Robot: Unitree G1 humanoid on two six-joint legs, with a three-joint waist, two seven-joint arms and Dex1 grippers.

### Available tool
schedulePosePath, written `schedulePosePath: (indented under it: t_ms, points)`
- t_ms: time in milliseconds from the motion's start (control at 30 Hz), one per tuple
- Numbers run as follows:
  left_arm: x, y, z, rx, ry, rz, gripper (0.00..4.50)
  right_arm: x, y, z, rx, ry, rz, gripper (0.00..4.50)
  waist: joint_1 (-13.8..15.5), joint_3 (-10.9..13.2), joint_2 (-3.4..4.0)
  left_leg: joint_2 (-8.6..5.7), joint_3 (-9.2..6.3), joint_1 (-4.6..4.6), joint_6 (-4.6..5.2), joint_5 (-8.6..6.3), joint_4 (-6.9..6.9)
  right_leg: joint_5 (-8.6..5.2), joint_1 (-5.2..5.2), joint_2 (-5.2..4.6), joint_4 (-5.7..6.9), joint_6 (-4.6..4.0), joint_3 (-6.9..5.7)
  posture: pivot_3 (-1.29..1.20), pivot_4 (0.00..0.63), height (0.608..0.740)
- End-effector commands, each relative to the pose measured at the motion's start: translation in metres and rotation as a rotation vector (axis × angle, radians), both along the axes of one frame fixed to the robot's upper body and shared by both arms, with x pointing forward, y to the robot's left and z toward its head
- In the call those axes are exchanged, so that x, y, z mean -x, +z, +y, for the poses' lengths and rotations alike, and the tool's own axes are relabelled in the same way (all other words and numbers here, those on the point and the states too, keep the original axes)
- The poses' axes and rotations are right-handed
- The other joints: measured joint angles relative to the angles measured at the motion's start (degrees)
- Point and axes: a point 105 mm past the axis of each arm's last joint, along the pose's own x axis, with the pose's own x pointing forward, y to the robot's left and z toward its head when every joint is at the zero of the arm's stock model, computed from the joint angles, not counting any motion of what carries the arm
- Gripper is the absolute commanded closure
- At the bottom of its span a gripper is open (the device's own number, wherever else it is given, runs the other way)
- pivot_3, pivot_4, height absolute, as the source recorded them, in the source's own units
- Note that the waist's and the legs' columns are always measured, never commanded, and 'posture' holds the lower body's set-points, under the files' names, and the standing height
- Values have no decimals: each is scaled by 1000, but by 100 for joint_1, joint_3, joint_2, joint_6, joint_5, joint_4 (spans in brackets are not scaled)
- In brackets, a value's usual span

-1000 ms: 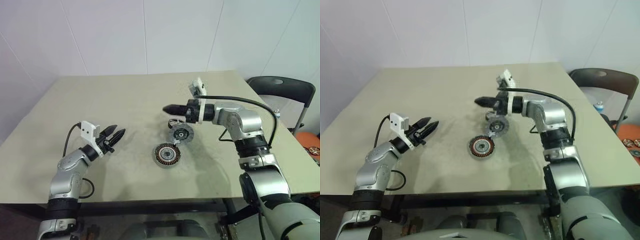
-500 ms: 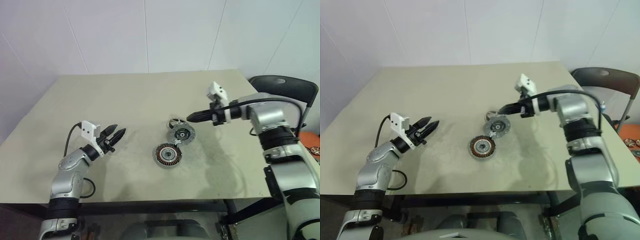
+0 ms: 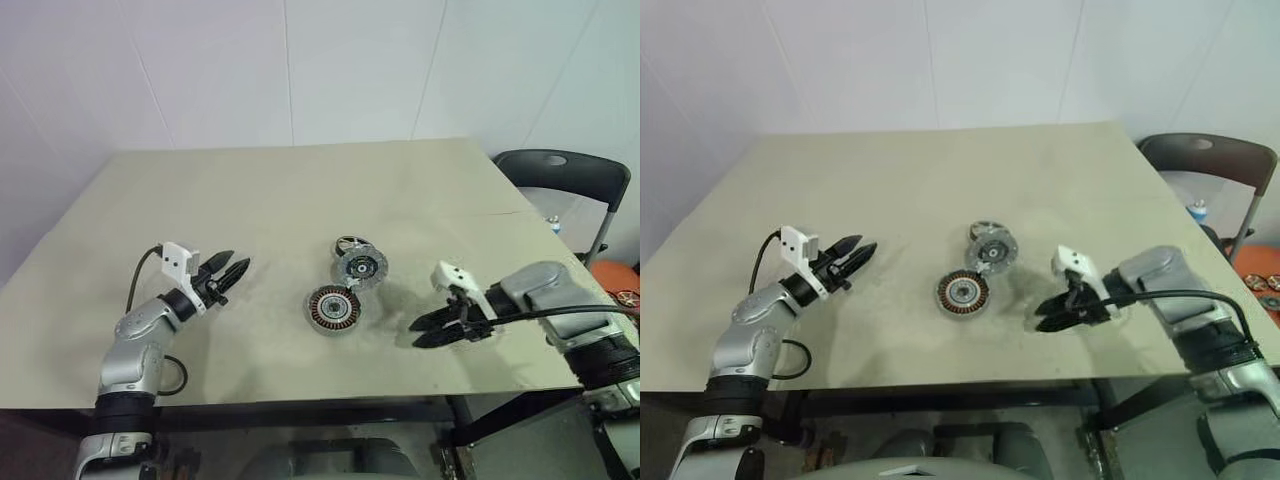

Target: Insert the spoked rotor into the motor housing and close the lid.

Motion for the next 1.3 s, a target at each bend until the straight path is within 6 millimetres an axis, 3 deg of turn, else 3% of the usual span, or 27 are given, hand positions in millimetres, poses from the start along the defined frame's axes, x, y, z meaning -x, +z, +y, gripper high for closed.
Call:
schedulePosePath:
  t_ms: [33, 200, 533, 767, 967, 1300]
  points:
    - [-3, 12, -4, -20, -21, -52, 2156, -20, 20, 18, -71, -53, -114, 2986, 8, 0, 0, 1, 0, 9, 0, 0, -1, 0, 9, 0, 0, 0, -1, 0, 0, 740]
    - [-1, 10, 0, -33, -12, -50, 2156, -44, 26, 20, -120, -193, -214, 2986, 11, 0, -3, 0, 0, 13, 0, 0, -7, 3, 11, 1, -3, 0, 0, 0, 0, 740]
    - [6, 7, 1, -45, -2, -47, 2156, -24, 14, 19, -136, -209, -123, 2986, 76, 0, -3, 0, -1, 8, 3, -1, -16, 3, 8, 0, -17, -1, 0, 0, 0, 740]
    - [5, 7, 1, -44, 4, -50, 2156, -33, 29, 33, -377, -478, 96, 2986, 150, 0, -4, 10, 3, 18, 2, -1, -14, 6, 12, 8, -7, -5, 3, 0, 0, 740]
    - [5, 6, 2, -46, 6, -49, 2156, -12, 19, 39, -378, -549, 242, 2986, 164, -1, -5, 6, 3, 9, 3, -2, -15, 6, 9, 5, -17, -6, 3, 0, 0, 740]
    - [5, 4, 1, -56, 7, -49, 2156, -15, 5, 48, -348, -658, 194, 2986, 146, -1, -5, 9, 9, 18, 4, -2, -14, 6, 12, 8, -8, -5, 5, 0, 0, 740]
